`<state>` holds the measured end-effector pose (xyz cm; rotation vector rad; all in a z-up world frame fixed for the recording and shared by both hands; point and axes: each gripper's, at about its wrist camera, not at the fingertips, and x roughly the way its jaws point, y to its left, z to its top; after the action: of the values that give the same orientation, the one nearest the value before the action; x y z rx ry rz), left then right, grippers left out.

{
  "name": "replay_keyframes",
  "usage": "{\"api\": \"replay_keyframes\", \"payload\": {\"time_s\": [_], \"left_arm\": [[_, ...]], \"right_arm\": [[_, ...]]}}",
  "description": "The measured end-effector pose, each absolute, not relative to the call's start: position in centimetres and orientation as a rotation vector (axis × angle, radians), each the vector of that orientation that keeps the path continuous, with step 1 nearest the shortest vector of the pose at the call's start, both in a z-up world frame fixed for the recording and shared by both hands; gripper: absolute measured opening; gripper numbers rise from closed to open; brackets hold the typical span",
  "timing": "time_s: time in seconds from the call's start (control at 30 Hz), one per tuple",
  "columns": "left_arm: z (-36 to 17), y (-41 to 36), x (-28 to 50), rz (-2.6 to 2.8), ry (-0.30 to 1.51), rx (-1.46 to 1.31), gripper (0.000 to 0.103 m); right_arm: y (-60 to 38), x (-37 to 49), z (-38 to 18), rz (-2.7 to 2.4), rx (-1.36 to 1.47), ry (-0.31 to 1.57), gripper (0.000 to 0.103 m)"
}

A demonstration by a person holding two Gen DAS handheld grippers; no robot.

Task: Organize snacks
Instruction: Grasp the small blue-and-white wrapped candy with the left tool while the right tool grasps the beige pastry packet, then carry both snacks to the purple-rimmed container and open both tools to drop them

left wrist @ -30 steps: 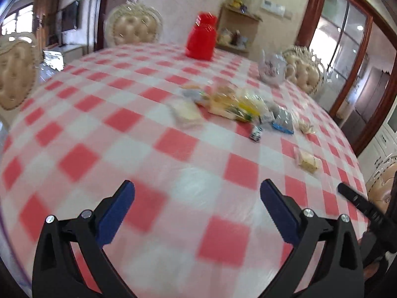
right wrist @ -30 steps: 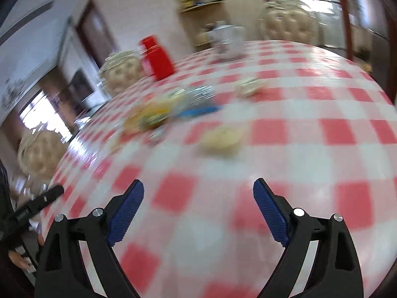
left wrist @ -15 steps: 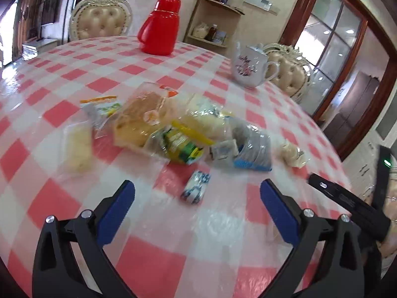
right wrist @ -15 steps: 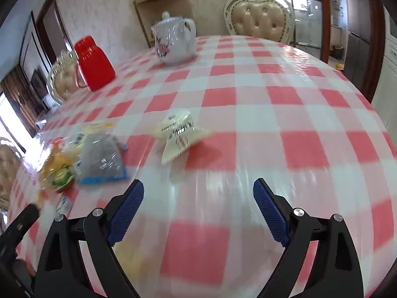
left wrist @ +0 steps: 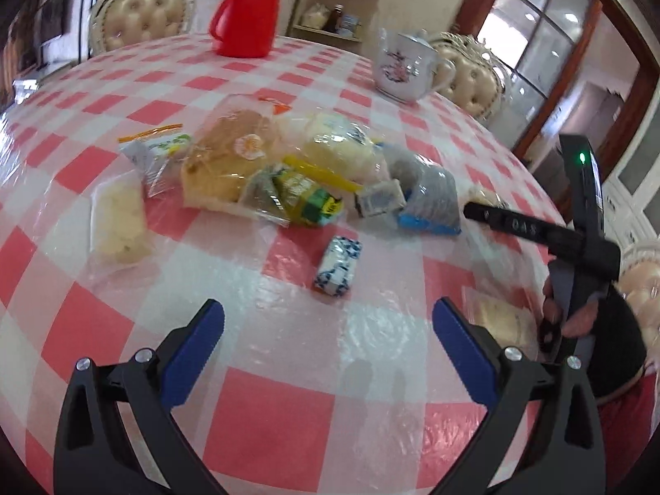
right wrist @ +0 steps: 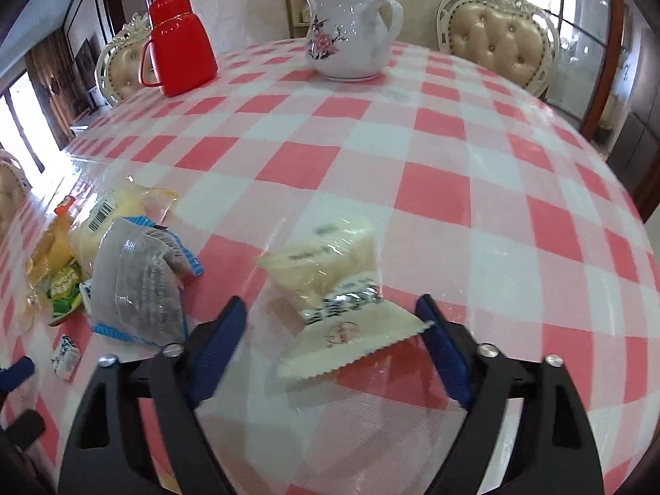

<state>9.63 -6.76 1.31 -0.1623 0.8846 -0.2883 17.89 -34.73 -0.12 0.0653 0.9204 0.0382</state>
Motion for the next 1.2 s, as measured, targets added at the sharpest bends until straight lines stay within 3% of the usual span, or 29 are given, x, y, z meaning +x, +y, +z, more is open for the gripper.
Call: {"api": "replay_keyframes", "payload": {"time_s": [0.07, 0.1, 0.27, 0.3, 0.37, 0.4, 0.47, 0.57, 1.2], "left_arm": [[1.1, -7.0, 9.8, -0.289, 0.889, -0.153, 0.101], [1.0, -7.1, 9.9, -0.287, 0.893, -0.15, 0.101], [0.8, -8.1, 11.1, -0.268, 0.896, -0.129, 0.098], [0.8, -8.6, 11.6, -0.264, 0.895, -0.103, 0.088], [0.7, -9.4, 12.1, -0.262, 0.907, -0.066, 0.079], [0.6, -9.7, 12.4, -0.264, 0.907, -0.055, 0.067], [0.6, -10.2, 13.0, -0.253, 0.907, -0.01, 0.056], [0.5, -10.9, 13.4, -0.258, 0.907, 0.071, 0.02], [4.6, -6.8, 10.6, -0.236, 0.773, -0.004, 0.02]], "right_arm": [[-34.8, 17.6, 0.0, 0.014, 0.049, 0.914, 0.052], [-35.0, 17.4, 0.1, 0.01, 0.056, 0.908, 0.033], [-36.5, 15.9, 0.5, -0.029, 0.123, 0.877, 0.033], [-36.7, 15.6, 0.7, -0.025, 0.142, 0.867, 0.033], [-37.1, 15.3, 1.2, -0.013, 0.174, 0.849, 0.033], [-37.3, 15.1, 1.5, -0.006, 0.193, 0.834, 0.033], [-37.5, 14.8, 2.0, 0.005, 0.214, 0.815, 0.033], [-37.5, 14.7, 2.2, 0.017, 0.229, 0.805, 0.033], [-35.5, 9.8, 3.1, 0.093, 0.319, 0.731, 0.033]]}}
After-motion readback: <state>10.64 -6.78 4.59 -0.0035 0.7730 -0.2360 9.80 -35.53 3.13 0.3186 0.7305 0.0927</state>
